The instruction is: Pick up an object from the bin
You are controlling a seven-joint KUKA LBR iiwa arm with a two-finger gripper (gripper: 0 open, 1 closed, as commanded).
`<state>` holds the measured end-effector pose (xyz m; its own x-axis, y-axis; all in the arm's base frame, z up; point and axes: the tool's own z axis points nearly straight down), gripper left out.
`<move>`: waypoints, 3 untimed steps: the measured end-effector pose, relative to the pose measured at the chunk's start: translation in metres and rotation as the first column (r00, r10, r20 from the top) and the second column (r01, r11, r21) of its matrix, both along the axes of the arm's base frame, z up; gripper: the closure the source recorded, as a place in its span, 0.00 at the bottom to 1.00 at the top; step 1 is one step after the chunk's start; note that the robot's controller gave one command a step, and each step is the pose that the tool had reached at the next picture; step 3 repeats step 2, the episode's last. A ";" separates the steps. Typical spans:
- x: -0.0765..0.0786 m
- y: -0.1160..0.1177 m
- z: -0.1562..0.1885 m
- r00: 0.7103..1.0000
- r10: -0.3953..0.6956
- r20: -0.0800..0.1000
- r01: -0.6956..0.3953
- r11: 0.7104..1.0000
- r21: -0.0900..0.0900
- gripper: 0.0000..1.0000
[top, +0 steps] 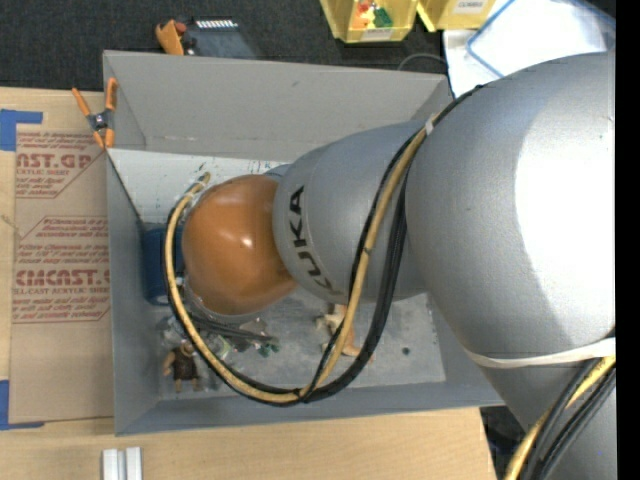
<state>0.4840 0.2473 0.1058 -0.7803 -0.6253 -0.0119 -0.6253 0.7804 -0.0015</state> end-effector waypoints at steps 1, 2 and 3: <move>0.000 0.000 0.025 1.000 0.000 -0.001 0.000 1.000 -0.001 1.00; 0.000 0.000 0.043 1.000 0.000 0.000 0.000 1.000 0.000 1.00; 0.000 0.000 0.043 1.000 0.000 0.000 0.000 1.000 0.000 1.00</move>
Offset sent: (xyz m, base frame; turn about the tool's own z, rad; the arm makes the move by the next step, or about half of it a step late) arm -0.0007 -0.0002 0.0187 0.0001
